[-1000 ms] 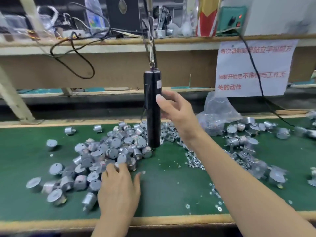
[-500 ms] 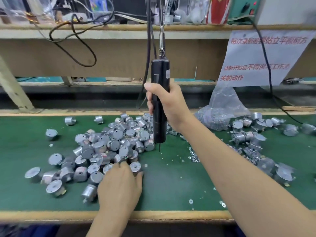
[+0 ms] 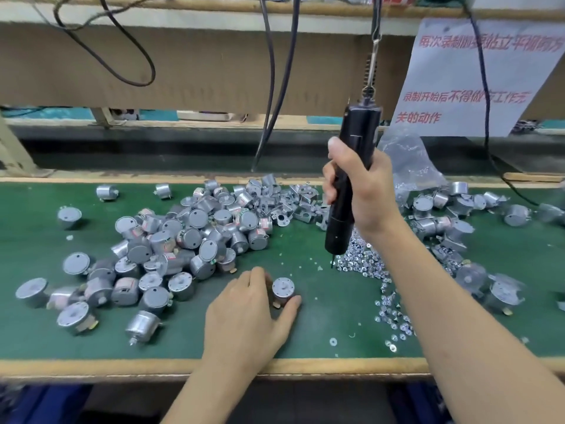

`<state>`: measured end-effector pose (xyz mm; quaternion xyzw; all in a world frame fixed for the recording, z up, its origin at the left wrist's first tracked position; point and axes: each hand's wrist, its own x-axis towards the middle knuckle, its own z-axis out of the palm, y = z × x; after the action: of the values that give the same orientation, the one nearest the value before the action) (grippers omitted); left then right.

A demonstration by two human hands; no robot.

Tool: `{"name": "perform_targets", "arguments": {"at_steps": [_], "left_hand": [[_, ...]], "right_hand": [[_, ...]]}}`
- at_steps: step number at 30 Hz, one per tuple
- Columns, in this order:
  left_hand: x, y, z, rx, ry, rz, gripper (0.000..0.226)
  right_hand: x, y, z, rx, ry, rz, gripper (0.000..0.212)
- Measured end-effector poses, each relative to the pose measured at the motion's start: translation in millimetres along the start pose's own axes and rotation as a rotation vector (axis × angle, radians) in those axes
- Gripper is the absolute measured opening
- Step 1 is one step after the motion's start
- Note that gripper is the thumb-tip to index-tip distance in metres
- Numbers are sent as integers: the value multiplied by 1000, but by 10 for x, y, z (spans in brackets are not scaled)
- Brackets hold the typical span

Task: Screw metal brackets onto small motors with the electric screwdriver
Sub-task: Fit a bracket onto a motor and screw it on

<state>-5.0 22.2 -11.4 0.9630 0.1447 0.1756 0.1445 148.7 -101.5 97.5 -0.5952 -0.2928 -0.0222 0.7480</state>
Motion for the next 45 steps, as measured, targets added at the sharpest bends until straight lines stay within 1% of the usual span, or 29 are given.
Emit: {"name": "perform_targets", "arguments": {"at_steps": [3,6,8,11,13,16,31,45], "left_hand": [[4,-26,-15,-94,-19,45,44],[15,-18,-22,-87,-21,47,30],[22,-16,-17,-82,-16,11,37],[9,-8,-13,-76,1,32,40],[2,-6,-19,-81,9,55,34],[5,-10,-20,-86,10,40,25],[16,-28,10,-55,-30,-6,43],[19,-32,15,-64,-23,-8,45]], "right_hand": [[-18,-2,-36,1,-2,-33,28],[-38,31,-31,-19,6,-53,29],[-53,63,-40,-23,22,-62,30],[-61,90,-51,-7,30,-76,30],[-56,96,-44,-9,36,-83,30],[-43,101,-35,-24,43,-98,31],[-39,29,12,-16,27,-118,29],[-23,51,19,-20,30,-112,29]]}}
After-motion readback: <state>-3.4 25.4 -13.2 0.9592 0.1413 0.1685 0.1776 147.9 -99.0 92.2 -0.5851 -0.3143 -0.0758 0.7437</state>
